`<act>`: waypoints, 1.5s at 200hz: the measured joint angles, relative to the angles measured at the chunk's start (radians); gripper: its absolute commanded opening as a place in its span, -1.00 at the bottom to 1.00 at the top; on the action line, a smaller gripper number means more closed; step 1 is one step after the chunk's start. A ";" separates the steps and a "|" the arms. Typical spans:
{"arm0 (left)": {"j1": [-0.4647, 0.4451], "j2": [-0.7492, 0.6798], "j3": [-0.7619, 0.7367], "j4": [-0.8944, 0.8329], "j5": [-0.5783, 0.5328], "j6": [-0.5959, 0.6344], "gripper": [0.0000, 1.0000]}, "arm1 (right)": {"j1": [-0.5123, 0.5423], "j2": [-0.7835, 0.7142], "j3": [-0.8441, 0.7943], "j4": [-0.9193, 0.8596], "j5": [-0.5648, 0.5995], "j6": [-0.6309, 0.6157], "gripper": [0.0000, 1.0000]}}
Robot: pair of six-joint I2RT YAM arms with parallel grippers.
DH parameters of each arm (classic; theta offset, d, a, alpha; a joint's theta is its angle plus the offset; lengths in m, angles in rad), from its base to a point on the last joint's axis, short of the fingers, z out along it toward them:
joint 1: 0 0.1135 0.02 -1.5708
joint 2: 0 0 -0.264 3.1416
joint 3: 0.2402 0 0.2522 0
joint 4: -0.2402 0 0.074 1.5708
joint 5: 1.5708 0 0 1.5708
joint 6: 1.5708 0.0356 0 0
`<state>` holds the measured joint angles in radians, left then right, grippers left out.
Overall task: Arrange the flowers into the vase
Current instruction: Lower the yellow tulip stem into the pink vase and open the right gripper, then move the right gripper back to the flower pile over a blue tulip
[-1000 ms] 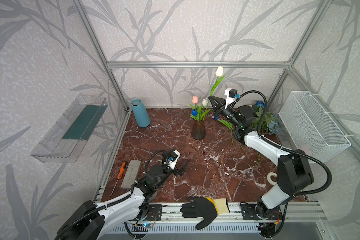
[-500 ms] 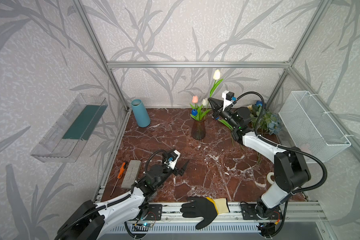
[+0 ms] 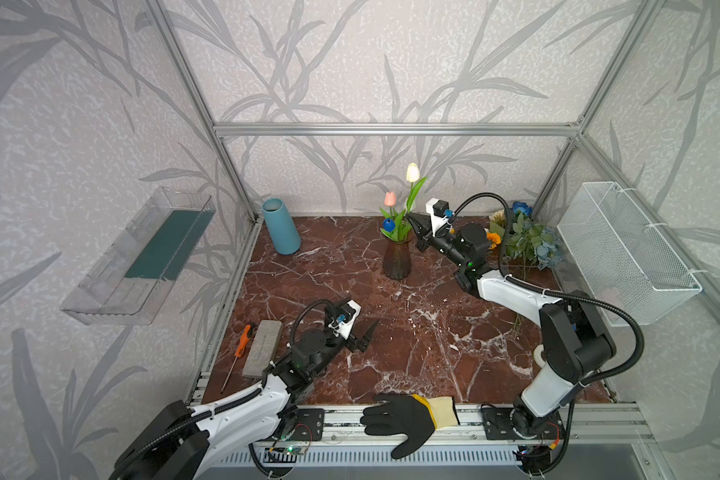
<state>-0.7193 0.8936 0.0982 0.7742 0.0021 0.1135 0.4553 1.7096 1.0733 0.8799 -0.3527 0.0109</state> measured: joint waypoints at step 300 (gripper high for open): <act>0.000 0.000 0.000 -0.004 0.001 0.000 0.99 | -0.011 -0.261 0.071 -0.675 0.308 -0.134 -0.15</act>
<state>-0.7193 0.8936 0.0986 0.7704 0.0029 0.1139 0.4442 1.4490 1.1446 0.2047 -0.0448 -0.1226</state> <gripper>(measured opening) 0.991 0.506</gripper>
